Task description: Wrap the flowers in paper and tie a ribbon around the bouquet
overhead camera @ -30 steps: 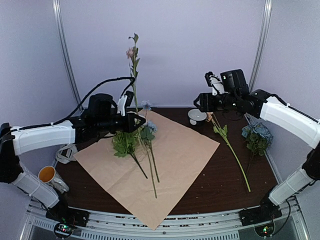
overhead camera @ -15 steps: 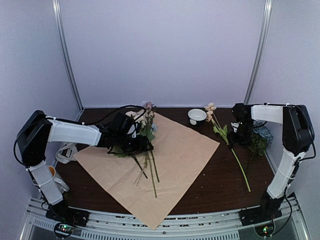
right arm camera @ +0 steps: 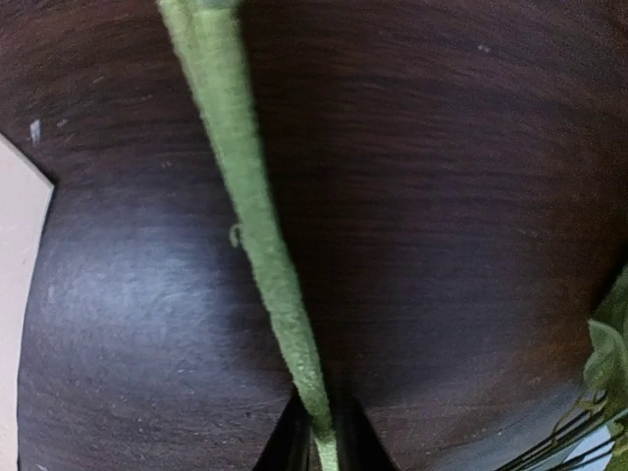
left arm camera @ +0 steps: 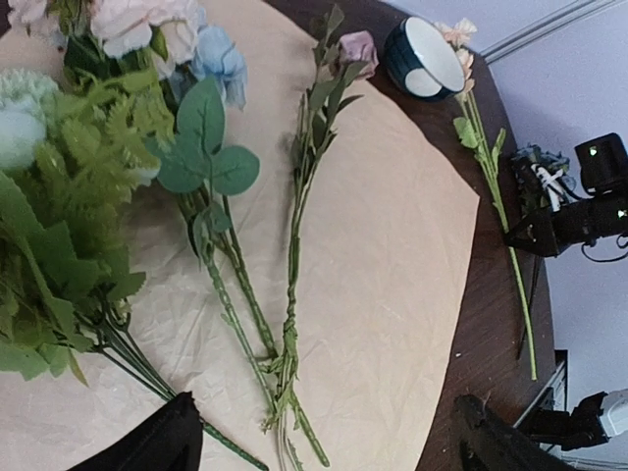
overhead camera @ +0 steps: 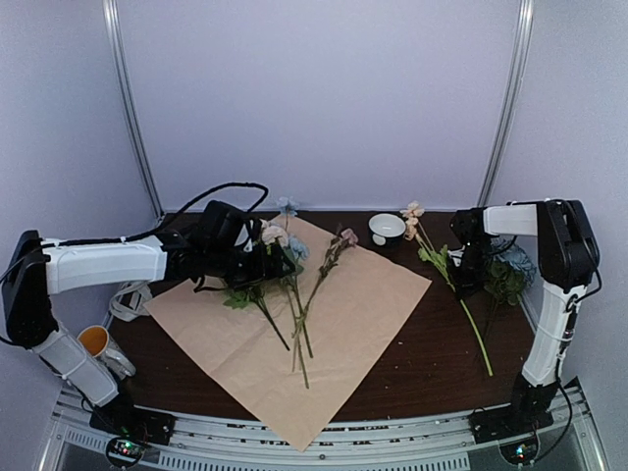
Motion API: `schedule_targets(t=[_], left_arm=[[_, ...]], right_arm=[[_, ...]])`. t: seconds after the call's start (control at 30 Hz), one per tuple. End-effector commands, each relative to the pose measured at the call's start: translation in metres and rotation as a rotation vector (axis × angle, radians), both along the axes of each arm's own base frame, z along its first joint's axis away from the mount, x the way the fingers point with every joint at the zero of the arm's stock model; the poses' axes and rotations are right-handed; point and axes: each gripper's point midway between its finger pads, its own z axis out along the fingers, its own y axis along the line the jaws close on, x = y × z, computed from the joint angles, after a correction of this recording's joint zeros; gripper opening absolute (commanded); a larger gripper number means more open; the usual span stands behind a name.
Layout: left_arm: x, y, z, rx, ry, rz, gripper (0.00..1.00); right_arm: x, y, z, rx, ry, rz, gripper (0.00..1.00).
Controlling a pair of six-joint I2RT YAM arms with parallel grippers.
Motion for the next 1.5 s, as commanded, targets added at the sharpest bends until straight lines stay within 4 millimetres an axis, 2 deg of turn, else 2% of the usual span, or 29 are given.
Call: schedule_targets(t=[0.0,0.03,0.13,0.23,0.33,0.4,0.43,0.47,0.5,0.57,0.63,0.7,0.73,0.77,0.87,0.93,1.03,1.17,1.27,1.33,1.37,1.43,1.47], left_arm=[[0.009,0.016,0.035,0.043,-0.124,0.040,0.90],[0.009,0.019,0.037,0.053,-0.136,0.039,0.90],[0.010,0.027,0.047,0.089,-0.183,0.047,0.91],[0.011,0.040,0.057,0.139,-0.232,0.065,0.91],[0.011,0.060,0.062,0.209,-0.261,0.100,0.94],[0.013,0.079,0.064,0.246,-0.273,0.142,0.95],[0.013,0.089,0.065,0.262,-0.279,0.164,0.96],[0.013,0.099,0.064,0.275,-0.282,0.188,0.97],[0.013,0.108,0.063,0.287,-0.282,0.208,0.98],[0.014,0.125,0.060,0.305,-0.274,0.247,0.98],[0.014,0.138,0.058,0.317,-0.262,0.277,0.98],[0.014,0.144,0.059,0.327,-0.260,0.289,0.98],[0.014,0.145,0.059,0.328,-0.261,0.288,0.98],[0.014,0.145,0.060,0.328,-0.262,0.286,0.98],[0.012,0.147,0.057,0.333,-0.258,0.284,0.98],[0.010,0.148,0.053,0.338,-0.250,0.286,0.98],[0.008,0.150,0.048,0.342,-0.242,0.285,0.98],[0.008,0.151,0.048,0.349,-0.248,0.285,0.98],[0.009,0.153,0.049,0.364,-0.259,0.285,0.98],[0.010,0.153,0.051,0.369,-0.267,0.284,0.98],[0.011,0.153,0.051,0.371,-0.269,0.281,0.98],[0.012,0.151,0.051,0.375,-0.273,0.270,0.98],[0.013,0.150,0.051,0.375,-0.275,0.266,0.98]], right_arm=[[0.002,-0.021,0.013,-0.116,-0.024,-0.005,0.05],[0.005,-0.027,0.023,-0.150,-0.055,-0.012,0.01],[0.020,-0.042,0.068,-0.229,-0.201,-0.060,0.00],[0.037,-0.049,0.126,-0.251,-0.390,-0.134,0.00],[0.048,-0.042,0.193,-0.178,-0.605,-0.184,0.00],[0.053,-0.021,0.233,-0.051,-0.752,-0.179,0.00],[0.055,0.000,0.257,0.058,-0.843,-0.161,0.00],[0.056,0.025,0.271,0.175,-0.891,-0.133,0.00],[0.055,0.056,0.280,0.299,-0.914,-0.091,0.00],[0.046,0.130,0.287,0.538,-0.886,0.035,0.00],[0.025,0.215,0.279,0.724,-0.774,0.183,0.00],[0.009,0.277,0.265,0.853,-0.641,0.246,0.00],[0.005,0.302,0.257,0.903,-0.587,0.257,0.00],[0.001,0.325,0.247,0.930,-0.539,0.270,0.00],[-0.002,0.375,0.215,0.955,-0.454,0.271,0.00],[0.000,0.397,0.195,0.946,-0.407,0.277,0.00],[0.016,0.408,0.162,0.884,-0.381,0.256,0.03],[0.030,0.403,0.128,0.785,-0.357,0.252,0.26],[0.029,0.387,0.123,0.685,-0.331,0.295,0.44],[0.028,0.362,0.132,0.591,-0.365,0.310,0.49],[0.031,0.341,0.148,0.550,-0.412,0.301,0.51],[0.034,0.293,0.162,0.459,-0.475,0.250,0.54],[0.035,0.261,0.167,0.411,-0.505,0.202,0.55]])
